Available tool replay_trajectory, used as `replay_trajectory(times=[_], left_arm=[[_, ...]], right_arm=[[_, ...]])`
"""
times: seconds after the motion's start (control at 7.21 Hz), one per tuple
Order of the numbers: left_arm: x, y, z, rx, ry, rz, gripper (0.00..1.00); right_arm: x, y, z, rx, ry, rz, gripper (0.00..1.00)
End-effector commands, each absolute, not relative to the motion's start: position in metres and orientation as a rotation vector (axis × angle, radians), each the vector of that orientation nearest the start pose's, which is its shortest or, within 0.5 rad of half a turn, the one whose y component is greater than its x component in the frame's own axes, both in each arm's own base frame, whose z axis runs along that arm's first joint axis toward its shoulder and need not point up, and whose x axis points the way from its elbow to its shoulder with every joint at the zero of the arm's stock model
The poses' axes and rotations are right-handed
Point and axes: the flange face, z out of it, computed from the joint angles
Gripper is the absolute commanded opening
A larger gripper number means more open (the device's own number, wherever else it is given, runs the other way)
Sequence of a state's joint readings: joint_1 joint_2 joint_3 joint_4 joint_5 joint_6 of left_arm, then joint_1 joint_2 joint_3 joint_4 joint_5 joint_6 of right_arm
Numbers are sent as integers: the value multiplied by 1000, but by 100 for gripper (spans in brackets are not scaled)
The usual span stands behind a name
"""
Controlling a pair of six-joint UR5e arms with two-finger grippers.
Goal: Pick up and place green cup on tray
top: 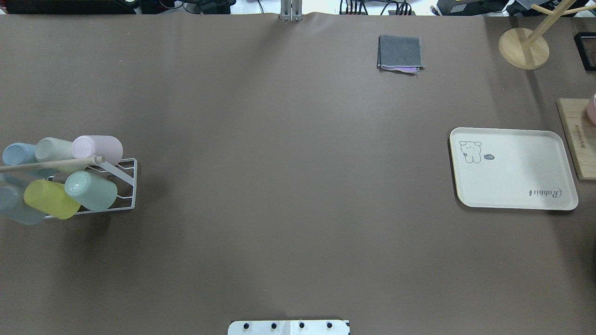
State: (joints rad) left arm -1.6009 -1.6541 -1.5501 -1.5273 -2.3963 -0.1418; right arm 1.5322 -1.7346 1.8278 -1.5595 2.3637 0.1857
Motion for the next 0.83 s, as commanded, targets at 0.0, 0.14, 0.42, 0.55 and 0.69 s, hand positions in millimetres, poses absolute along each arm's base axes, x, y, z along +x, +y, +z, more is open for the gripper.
replay_trajectory(times=[0.0,0.14,0.42,0.55,0.69], left_arm=[[-80,-518,632,-30,829,-163,99],[-80,-519,625,-17,836,-160,99],[-80,-525,621,-10,830,-160,99],[-80,-526,617,-3,833,-157,99],[-80,-527,599,29,829,-146,99]], right_arm=[[35,-441,593,16,-794,80,99],[19,-452,583,9,-796,72,99],[-14,-469,568,-11,-799,56,98],[-34,-474,564,-34,-797,53,98],[-54,-475,564,-42,-760,40,99]])
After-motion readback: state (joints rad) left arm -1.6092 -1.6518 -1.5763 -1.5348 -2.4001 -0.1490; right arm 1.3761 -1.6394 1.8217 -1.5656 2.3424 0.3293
